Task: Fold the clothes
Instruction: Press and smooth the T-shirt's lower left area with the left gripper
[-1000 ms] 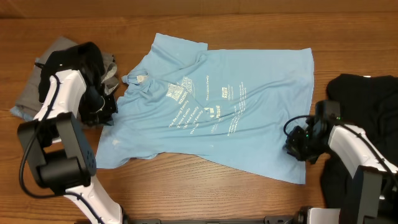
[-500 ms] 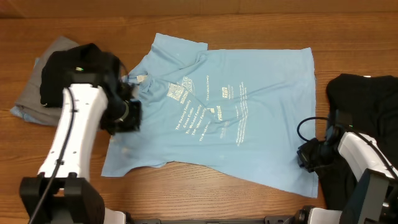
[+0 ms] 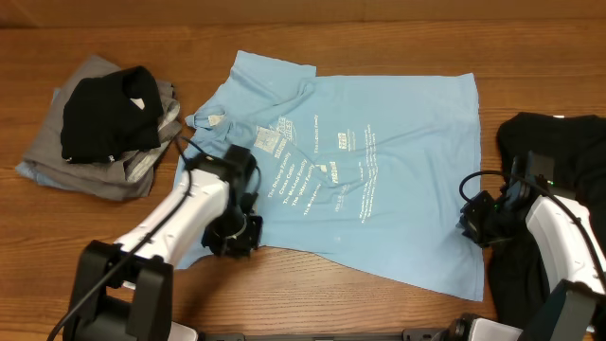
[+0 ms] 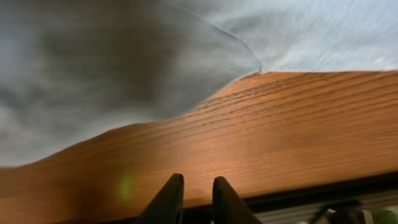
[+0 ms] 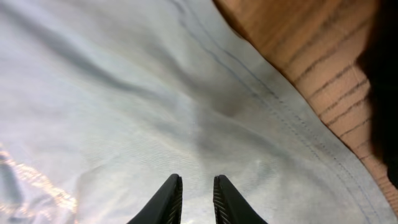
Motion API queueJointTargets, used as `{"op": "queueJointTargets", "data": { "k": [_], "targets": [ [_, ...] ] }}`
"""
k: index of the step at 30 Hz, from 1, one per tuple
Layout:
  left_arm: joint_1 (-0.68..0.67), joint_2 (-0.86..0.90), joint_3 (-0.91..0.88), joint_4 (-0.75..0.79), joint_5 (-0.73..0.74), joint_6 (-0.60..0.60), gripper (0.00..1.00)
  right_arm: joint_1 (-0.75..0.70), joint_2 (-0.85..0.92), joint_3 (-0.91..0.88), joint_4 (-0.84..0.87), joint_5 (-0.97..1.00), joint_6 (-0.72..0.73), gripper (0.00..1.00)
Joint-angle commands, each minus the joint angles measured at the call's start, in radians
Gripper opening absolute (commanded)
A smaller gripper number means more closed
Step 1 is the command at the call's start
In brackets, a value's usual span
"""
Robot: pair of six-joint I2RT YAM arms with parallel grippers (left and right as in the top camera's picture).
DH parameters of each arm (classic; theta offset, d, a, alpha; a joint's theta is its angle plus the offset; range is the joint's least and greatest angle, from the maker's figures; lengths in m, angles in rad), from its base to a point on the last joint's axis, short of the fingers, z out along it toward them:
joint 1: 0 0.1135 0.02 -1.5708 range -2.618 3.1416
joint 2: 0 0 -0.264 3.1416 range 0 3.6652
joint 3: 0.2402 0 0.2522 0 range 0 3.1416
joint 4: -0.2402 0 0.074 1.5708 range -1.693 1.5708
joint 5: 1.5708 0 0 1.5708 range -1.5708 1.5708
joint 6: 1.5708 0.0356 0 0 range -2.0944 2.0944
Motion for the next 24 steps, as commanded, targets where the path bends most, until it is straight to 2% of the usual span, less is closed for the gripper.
{"op": "queueJointTargets", "data": {
  "k": [1,4,9,13,18,19,20,22,23,24],
  "targets": [
    [-0.071,-0.012,-0.064,0.05,-0.086,-0.063,0.26,-0.003,-0.02,0.019,-0.002,-0.016,-0.019,0.21],
    [-0.08,-0.008,-0.1,0.127,-0.159,-0.097,0.36,-0.003,-0.02,0.019,-0.002,-0.016,-0.019,0.21],
    [-0.066,-0.008,-0.119,0.238,-0.244,-0.095,0.42,-0.003,-0.02,0.019,-0.002,-0.016,-0.019,0.21],
    [-0.066,-0.003,-0.126,0.311,-0.243,-0.067,0.42,-0.003,-0.02,0.019,-0.003,-0.015,-0.019,0.21],
    [-0.067,0.039,-0.127,0.311,-0.229,-0.045,0.38,-0.003,-0.02,0.019,-0.002,-0.015,-0.019,0.21],
    [-0.067,0.047,-0.127,0.312,-0.23,-0.042,0.33,-0.003,-0.02,0.019,-0.002,-0.015,-0.019,0.21],
    [-0.067,0.05,-0.127,0.312,-0.229,-0.041,0.22,-0.003,-0.02,0.019,-0.002,-0.014,-0.019,0.21],
    [-0.067,0.049,-0.126,0.296,-0.215,-0.034,0.09,-0.003,-0.02,0.019,-0.003,-0.012,-0.019,0.21],
    [-0.067,0.049,-0.123,0.28,-0.207,-0.034,0.04,-0.003,-0.02,0.019,-0.003,-0.012,-0.019,0.21],
    [-0.067,0.049,-0.116,0.25,-0.198,-0.034,0.04,-0.003,-0.02,0.019,-0.003,-0.012,-0.019,0.21]
  ]
}}
